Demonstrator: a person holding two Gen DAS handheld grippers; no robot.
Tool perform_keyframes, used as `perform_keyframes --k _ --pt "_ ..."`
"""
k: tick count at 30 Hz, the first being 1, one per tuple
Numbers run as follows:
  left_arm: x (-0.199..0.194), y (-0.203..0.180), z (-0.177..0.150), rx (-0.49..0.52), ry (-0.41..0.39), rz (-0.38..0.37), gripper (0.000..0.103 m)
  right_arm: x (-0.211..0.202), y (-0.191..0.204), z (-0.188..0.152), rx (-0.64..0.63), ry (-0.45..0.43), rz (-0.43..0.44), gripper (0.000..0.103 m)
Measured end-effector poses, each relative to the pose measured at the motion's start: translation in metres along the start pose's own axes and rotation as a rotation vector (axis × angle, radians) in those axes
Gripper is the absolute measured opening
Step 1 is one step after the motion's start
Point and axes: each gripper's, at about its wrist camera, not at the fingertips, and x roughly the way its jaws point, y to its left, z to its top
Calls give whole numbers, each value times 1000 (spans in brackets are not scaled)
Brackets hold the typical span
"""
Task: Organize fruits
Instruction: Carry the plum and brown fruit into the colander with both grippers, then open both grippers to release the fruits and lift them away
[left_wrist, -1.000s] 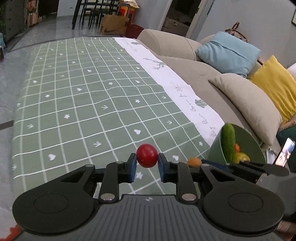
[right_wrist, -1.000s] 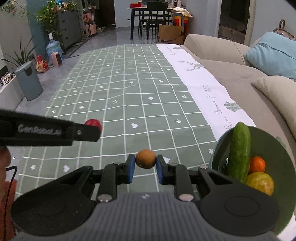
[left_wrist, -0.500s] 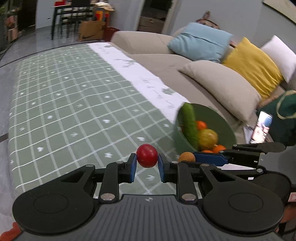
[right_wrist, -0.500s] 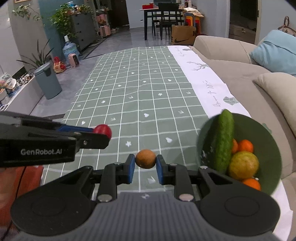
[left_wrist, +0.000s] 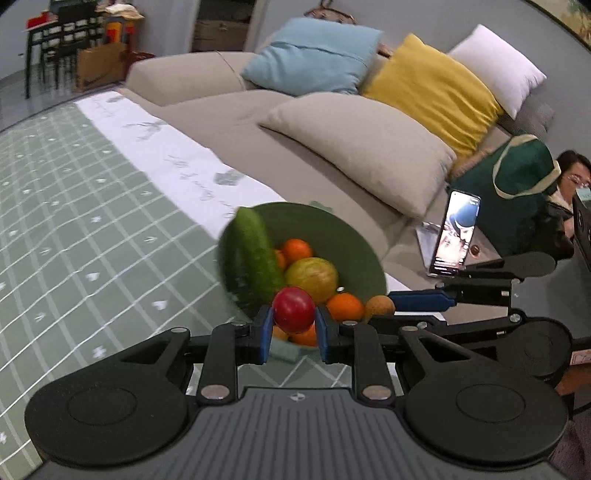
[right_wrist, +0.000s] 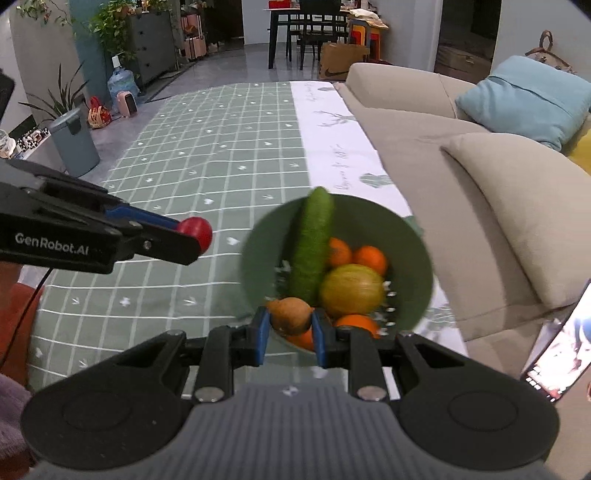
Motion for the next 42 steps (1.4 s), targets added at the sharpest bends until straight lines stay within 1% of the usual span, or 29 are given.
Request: perform_keyframes --k 5,10,15,18,22,29,33,35,38,41,42 --pt "30 -8 12 10 42 -37 27 13 -28 9 -63 39 -5 20" --pt "58 -11 17 20 95 -46 27 37 -55 23 -122 114 -3 20" --pt "84 -9 18 5 160 -36 27 67 -63 34 -241 211 1 20" --pt "92 -7 17 -10 180 -44 27 84 -64 36 -319 277 10 20" --pt "100 -3 17 -28 204 -48 27 100 -64 39 -380 342 23 20" --pt "110 -1 17 -35 223 -58 27 121 -63 40 -438 395 36 21" --pt "113 -1 16 -36 231 -57 27 128 -63 40 -442 408 44 21" --pt "113 -1 16 -48 231 -47 32 129 -63 40 -442 412 42 21" --pt "109 0 17 -54 223 -38 37 126 -62 42 -445 413 35 25" --pt "101 -2 18 -45 215 -34 37 122 -58 44 -449 409 20 29" --pt "97 -3 19 -40 210 -34 38 119 -57 46 -450 404 14 32"
